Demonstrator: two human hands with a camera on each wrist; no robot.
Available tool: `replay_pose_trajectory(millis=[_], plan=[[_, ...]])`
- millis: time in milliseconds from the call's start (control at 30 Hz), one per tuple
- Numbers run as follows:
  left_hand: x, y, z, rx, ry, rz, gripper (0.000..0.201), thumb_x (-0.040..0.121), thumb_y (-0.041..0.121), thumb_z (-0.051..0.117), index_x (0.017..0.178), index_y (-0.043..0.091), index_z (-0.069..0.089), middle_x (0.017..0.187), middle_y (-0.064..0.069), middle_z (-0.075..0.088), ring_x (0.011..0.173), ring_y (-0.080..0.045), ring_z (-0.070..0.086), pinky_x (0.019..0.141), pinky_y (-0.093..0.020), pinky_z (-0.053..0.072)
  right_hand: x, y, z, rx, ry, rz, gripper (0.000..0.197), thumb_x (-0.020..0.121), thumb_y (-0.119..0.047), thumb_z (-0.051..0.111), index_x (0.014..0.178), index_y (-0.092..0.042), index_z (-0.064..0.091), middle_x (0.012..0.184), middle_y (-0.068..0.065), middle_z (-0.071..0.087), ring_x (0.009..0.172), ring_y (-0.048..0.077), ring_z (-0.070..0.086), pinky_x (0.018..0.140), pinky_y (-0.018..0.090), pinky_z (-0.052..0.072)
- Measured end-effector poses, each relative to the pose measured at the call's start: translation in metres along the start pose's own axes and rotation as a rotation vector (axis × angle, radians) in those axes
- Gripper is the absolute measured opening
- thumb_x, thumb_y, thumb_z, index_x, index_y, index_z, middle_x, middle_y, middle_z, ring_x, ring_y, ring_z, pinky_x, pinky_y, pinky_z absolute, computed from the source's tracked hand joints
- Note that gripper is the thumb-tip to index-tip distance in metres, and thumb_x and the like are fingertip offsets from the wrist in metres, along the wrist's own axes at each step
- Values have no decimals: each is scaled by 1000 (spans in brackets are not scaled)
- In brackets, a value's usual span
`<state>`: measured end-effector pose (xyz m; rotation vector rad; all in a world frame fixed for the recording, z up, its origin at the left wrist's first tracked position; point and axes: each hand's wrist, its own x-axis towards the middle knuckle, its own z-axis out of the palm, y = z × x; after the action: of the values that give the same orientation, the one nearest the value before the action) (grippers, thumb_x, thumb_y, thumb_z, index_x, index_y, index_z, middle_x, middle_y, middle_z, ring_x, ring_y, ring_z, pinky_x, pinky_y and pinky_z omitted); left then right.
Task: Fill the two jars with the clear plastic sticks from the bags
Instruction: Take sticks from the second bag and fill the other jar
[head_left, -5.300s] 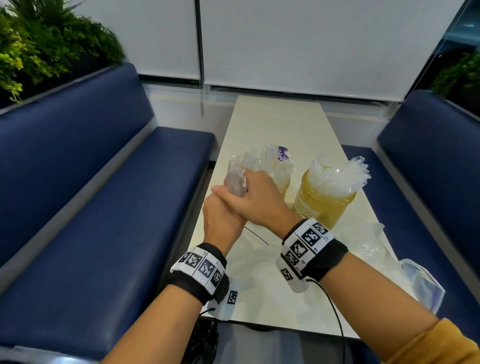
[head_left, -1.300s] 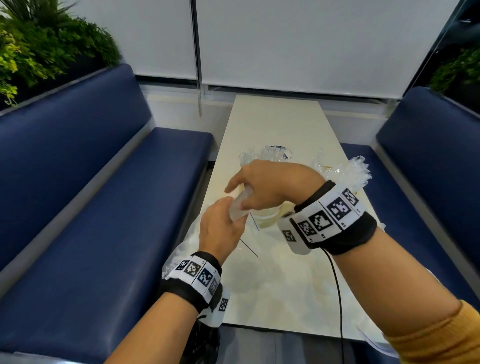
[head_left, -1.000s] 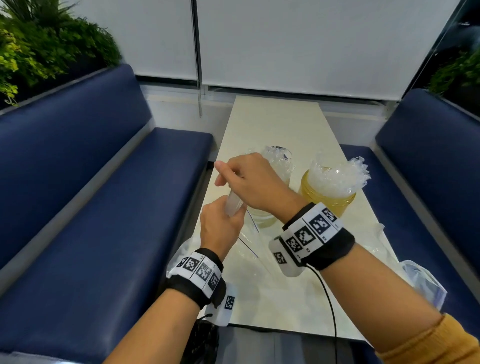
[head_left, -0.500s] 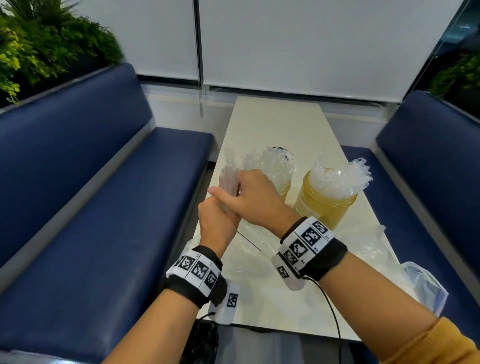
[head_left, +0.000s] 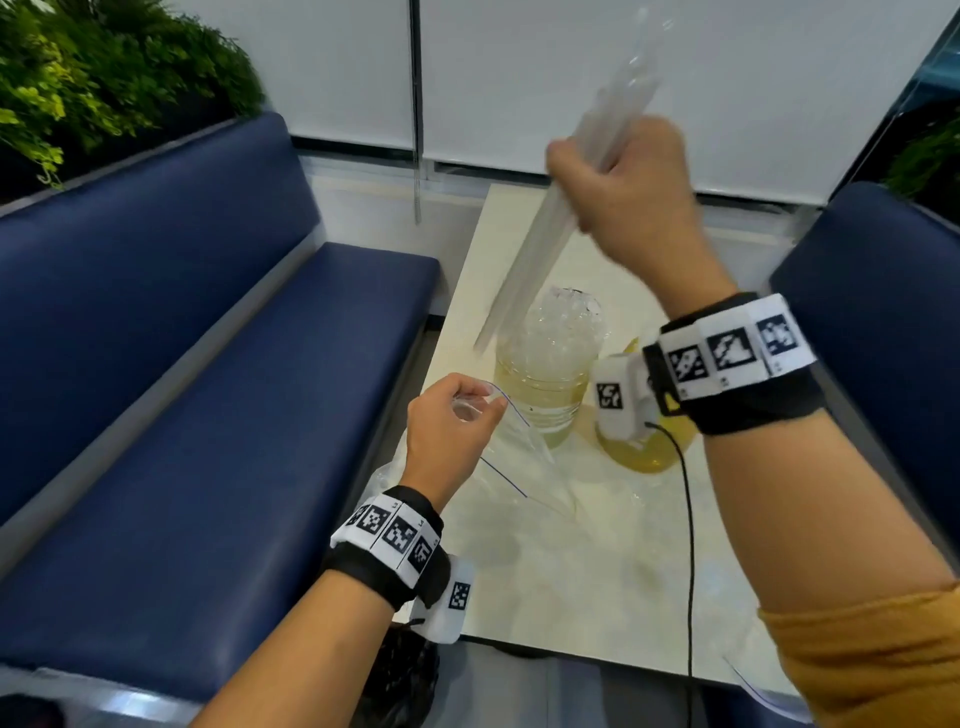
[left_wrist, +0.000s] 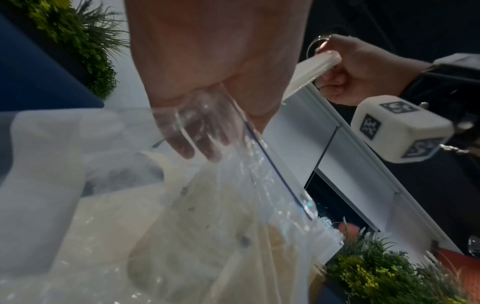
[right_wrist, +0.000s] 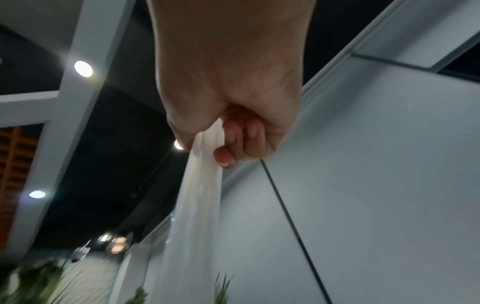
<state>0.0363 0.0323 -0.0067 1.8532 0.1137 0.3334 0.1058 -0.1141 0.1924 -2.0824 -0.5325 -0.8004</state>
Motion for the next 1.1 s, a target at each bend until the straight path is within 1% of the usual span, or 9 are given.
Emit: replay_pose_trajectory(millis=[167,233,433,600,700,833,900,1033,1100], plan=[[2,-1,-10,27,-32,33,15,87,19,75,101,21,71,97,11,72,81,2,67,71,-11,54,29,38,-4,-279,178,-5,47,90,-47,50,67,-7,52,56,10,51,53,27,51,46,31,34],[3,1,-14,33,-69,50,22,89,10,68,109,20,70,102,8,71,87,1,68,73,-7,52,26,59,8,-418,120,69,41,91,-49,47,70,-13,49,57,3,47,55,24,49,51,27,29],[6,7,-24,23,-127,105,48,88,-9,49,121,19,67,112,3,69,98,-10,69,83,-13,53,-14,110,52,-524,-160,225,40,93,-45,54,74,-10,58,64,7,59,63,29,61,57,34,50],[7,12,-27,-25,-150,133,56,83,-15,44,123,18,65,115,1,67,99,-11,69,83,-14,54,-48,136,70,-561,-283,391,50,87,-54,60,69,-8,58,64,5,58,68,29,62,55,28,38],[7,16,-24,-39,-158,134,55,83,-15,44,123,16,65,114,1,67,98,-11,69,81,-13,53,-50,139,69,-462,-171,381,54,76,-53,77,105,-10,62,95,5,64,93,27,64,71,33,49],[7,19,-19,-29,-173,134,53,85,-14,46,122,18,66,114,3,67,97,-10,69,79,-11,53,-38,132,61,-238,8,163,104,65,-31,91,147,-33,27,129,-2,53,110,18,55,88,30,49],[8,21,-17,-38,-176,136,52,85,-14,47,120,20,66,114,4,67,96,-10,69,79,-12,54,-31,131,58,-292,-16,44,95,71,-23,87,147,-33,31,134,-2,53,116,18,54,93,31,50],[9,23,-13,-40,-178,147,50,85,-13,47,118,19,67,113,3,68,95,-10,70,82,-15,55,-33,143,63,-547,-223,-71,28,97,-22,59,123,-17,67,130,2,65,118,22,60,99,38,49],[10,24,-12,-38,-185,149,50,86,-13,47,119,18,67,113,3,68,95,-10,70,83,-15,54,-49,152,68,-725,-369,-137,29,104,-24,46,119,-10,66,120,9,67,107,29,62,91,41,51]])
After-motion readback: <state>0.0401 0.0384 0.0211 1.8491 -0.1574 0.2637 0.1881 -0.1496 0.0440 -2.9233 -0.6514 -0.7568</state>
